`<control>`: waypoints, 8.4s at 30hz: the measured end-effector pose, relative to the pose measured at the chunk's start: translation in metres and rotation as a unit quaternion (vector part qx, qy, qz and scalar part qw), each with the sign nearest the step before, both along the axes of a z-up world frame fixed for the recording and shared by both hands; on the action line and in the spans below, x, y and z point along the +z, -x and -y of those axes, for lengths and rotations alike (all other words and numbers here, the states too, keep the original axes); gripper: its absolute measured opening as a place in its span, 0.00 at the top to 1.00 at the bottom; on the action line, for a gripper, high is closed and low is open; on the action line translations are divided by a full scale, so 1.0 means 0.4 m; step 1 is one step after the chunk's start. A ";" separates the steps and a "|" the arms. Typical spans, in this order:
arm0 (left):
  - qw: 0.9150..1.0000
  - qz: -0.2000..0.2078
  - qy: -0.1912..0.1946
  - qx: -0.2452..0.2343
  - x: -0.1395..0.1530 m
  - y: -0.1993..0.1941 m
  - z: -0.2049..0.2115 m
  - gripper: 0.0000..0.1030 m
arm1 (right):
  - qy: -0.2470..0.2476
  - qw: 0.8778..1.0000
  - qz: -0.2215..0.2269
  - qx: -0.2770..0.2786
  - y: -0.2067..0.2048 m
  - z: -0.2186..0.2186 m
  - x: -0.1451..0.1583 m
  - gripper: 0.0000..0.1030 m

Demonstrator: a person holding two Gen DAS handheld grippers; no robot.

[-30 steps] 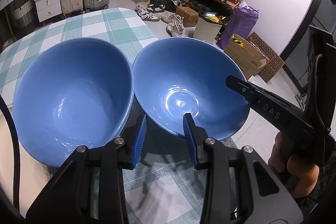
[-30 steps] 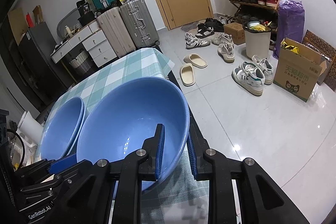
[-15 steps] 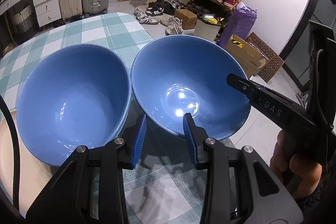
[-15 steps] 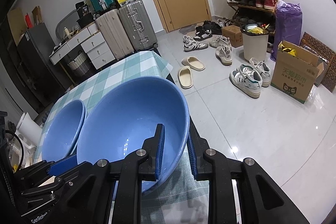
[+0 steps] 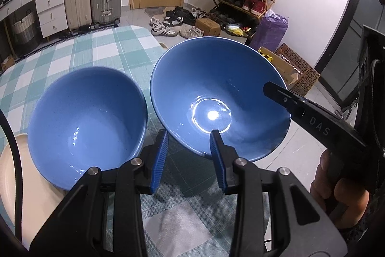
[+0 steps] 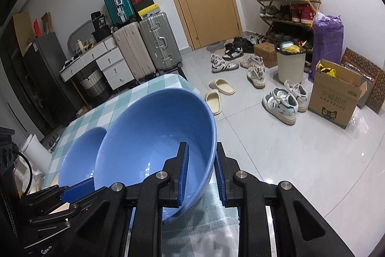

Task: Organize plates and bowls
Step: 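Lift the held bowl with both grippers and lower it into the other bowl, then press the bowl down into the other bowl and open both grippers, then close both grippers on the rim of the nested blue bowls, then lift the nested bowls with both grippers and carry them over the cream plates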

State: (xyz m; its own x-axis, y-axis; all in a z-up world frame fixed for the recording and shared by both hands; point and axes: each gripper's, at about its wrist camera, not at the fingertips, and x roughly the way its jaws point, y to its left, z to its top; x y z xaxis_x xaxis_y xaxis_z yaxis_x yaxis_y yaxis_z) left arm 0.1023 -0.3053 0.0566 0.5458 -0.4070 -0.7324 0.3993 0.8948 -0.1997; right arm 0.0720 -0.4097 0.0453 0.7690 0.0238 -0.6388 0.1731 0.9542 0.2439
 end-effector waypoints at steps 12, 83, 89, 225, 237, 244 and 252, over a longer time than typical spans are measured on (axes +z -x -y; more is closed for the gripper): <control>0.999 0.035 0.017 0.014 0.095 0.047 -0.063 0.68 | 0.003 0.999 0.042 0.018 0.045 -0.038 0.080 0.79; 0.991 0.019 -0.001 0.133 0.005 -0.019 -0.466 0.68 | 0.018 0.984 0.049 0.170 -0.086 -0.401 -0.036 0.77; 0.991 0.016 -0.011 0.133 -0.023 -0.037 -0.464 0.68 | 0.027 0.984 0.045 0.169 -0.087 -0.410 -0.048 0.77; 0.986 0.024 0.060 0.156 0.045 0.039 -0.670 0.65 | -0.074 0.970 0.082 0.218 -0.007 -0.510 0.003 0.58; 0.980 0.038 0.045 0.189 0.065 0.080 -0.777 0.65 | -0.074 0.962 0.085 0.248 -0.008 -0.603 0.022 0.58; 0.976 0.034 0.052 0.207 0.033 0.099 -0.857 0.65 | -0.069 0.958 0.075 0.267 -0.016 -0.672 0.014 0.58; 0.973 0.025 0.051 0.224 -0.024 0.090 -0.920 0.65 | -0.059 0.955 0.060 0.285 -0.032 -0.743 -0.017 0.58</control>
